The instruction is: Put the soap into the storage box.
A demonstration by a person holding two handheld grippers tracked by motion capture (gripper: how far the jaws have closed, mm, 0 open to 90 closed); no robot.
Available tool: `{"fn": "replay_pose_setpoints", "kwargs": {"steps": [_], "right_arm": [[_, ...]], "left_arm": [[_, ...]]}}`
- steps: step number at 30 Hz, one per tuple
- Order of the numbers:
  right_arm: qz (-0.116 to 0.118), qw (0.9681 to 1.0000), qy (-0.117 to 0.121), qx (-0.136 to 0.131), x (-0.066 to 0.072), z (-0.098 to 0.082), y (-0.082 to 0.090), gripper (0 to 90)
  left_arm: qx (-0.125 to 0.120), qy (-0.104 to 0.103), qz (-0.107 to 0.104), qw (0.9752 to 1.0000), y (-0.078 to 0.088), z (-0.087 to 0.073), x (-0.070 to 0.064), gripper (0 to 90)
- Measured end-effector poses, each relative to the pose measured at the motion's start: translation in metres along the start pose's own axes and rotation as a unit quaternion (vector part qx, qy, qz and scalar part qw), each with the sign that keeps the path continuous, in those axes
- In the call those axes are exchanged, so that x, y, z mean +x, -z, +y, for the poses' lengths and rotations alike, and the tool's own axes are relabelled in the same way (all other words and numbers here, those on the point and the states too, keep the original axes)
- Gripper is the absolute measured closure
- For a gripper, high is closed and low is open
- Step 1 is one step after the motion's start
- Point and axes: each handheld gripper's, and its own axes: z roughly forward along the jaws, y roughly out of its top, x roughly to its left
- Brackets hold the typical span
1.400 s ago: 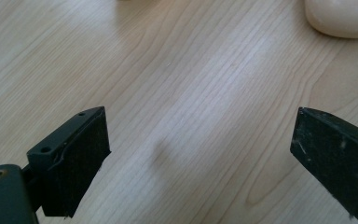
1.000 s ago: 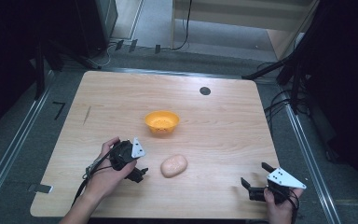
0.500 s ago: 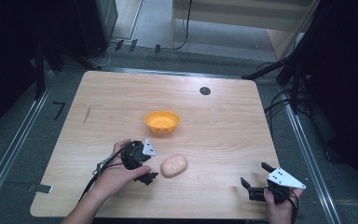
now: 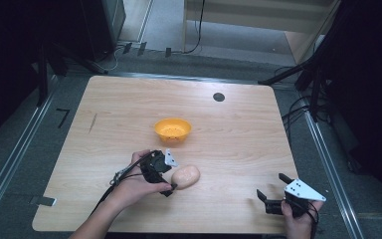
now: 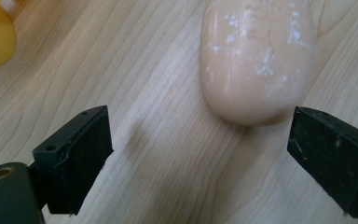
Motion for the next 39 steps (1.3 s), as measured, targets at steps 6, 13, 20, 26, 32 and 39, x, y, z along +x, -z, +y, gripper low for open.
{"fn": "replay_pose_setpoints", "kwargs": {"steps": [6,13,20,26,32,39], "right_arm": [[-0.001,1.0,0.001,0.0,0.0,0.0,0.0,0.2],[-0.001,1.0,0.003,0.002,0.0,0.0,0.0,0.2],[-0.001,1.0,0.003,0.003,0.001,0.0,-0.001,0.2],[-0.001,1.0,0.003,0.003,0.001,0.0,-0.001,0.2],[0.0,1.0,0.004,0.002,0.001,0.0,0.0,0.2],[0.0,1.0,0.004,0.002,0.001,0.0,0.0,0.2]], "left_arm": [[0.004,0.002,-0.009,1.0,-0.006,0.006,-0.004,8.8],[0.009,-0.004,-0.016,0.9998,-0.008,0.011,-0.008,12.8],[0.019,-0.015,-0.026,0.9994,-0.015,0.02,-0.012,15.1],[0.027,-0.018,-0.028,0.9991,-0.021,0.026,-0.014,18.3],[0.029,-0.023,-0.03,0.9988,-0.024,0.03,-0.015,21.8],[0.03,-0.025,-0.034,0.9987,-0.027,0.035,-0.018,27.4]]}}
